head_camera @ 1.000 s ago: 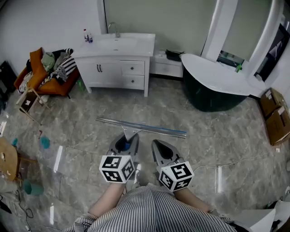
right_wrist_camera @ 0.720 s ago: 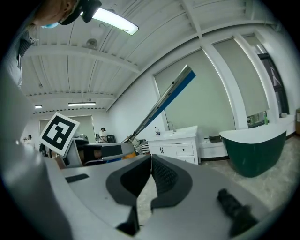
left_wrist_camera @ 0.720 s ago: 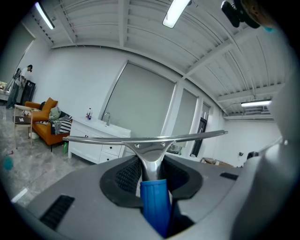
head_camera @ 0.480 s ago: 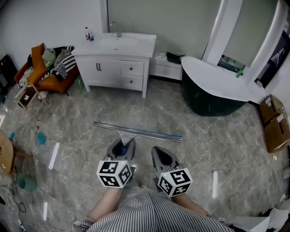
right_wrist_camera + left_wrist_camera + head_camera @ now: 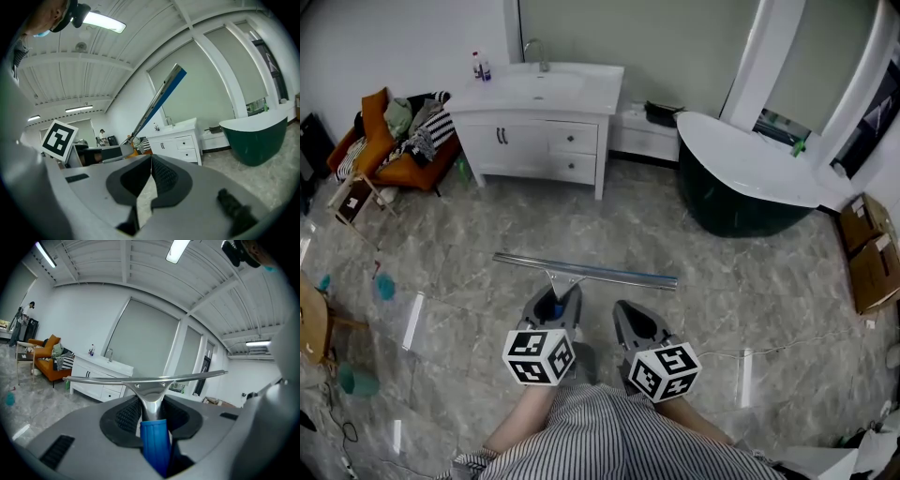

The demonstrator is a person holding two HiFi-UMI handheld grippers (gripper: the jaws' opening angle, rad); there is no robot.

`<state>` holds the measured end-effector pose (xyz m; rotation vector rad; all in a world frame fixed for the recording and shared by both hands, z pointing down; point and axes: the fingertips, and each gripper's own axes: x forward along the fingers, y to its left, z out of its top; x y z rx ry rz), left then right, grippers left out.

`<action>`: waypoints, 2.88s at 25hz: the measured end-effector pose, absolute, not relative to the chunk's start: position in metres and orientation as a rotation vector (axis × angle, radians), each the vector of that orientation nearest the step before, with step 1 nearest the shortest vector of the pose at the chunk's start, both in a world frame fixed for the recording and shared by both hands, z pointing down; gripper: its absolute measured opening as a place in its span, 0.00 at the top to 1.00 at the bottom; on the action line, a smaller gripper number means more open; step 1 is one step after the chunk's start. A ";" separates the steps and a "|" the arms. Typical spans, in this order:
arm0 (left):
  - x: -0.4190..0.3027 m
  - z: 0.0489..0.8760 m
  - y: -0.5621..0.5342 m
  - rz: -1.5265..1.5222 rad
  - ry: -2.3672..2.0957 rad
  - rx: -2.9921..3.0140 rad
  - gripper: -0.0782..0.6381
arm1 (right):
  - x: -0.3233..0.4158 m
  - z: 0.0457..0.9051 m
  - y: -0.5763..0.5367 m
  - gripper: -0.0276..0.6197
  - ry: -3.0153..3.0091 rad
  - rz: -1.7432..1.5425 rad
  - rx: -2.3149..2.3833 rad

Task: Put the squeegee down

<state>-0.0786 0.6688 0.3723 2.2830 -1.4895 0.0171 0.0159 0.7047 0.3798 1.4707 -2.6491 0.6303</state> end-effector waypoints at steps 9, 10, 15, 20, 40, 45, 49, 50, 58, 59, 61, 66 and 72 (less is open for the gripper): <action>-0.093 0.356 0.569 0.021 -1.479 2.355 0.71 | -0.008 0.367 0.600 0.93 -2.664 0.579 1.513; -0.096 0.353 0.555 0.023 -1.479 2.364 0.71 | -0.012 0.365 0.587 0.93 -2.665 0.567 1.510; -0.118 0.333 0.496 0.023 -1.486 2.431 0.71 | -0.031 0.357 0.526 0.93 -2.660 0.550 1.556; -0.138 0.331 0.444 0.007 -1.485 2.444 0.71 | -0.052 0.353 0.478 0.93 -2.667 0.523 1.572; -0.159 0.363 0.340 0.056 -1.442 2.393 0.72 | -0.071 0.378 0.375 0.93 -2.602 0.659 1.610; -0.156 0.364 0.304 0.058 -1.473 2.381 0.72 | -0.065 0.378 0.333 0.93 -2.609 0.666 1.594; -0.150 0.369 0.265 0.065 -1.485 2.366 0.71 | -0.061 0.382 0.298 0.93 -2.619 0.660 1.568; -0.147 0.368 0.254 0.063 -1.487 2.366 0.72 | -0.058 0.384 0.287 0.93 -2.619 0.662 1.565; -0.121 0.358 0.162 0.066 -1.522 2.365 0.72 | -0.028 0.368 0.186 0.93 -2.659 0.641 1.555; -0.117 0.357 0.150 0.063 -1.528 2.365 0.72 | -0.025 0.368 0.174 0.93 -2.661 0.637 1.545; -0.108 0.355 0.127 0.059 -1.538 2.366 0.71 | -0.017 0.368 0.152 0.93 -2.666 0.626 1.528; -0.086 0.354 0.071 0.047 -1.554 2.359 0.72 | 0.004 0.363 0.095 0.93 -2.688 0.598 1.506; -0.061 0.362 0.027 0.054 -1.557 2.340 0.71 | 0.026 0.369 0.050 0.93 -2.690 0.619 1.491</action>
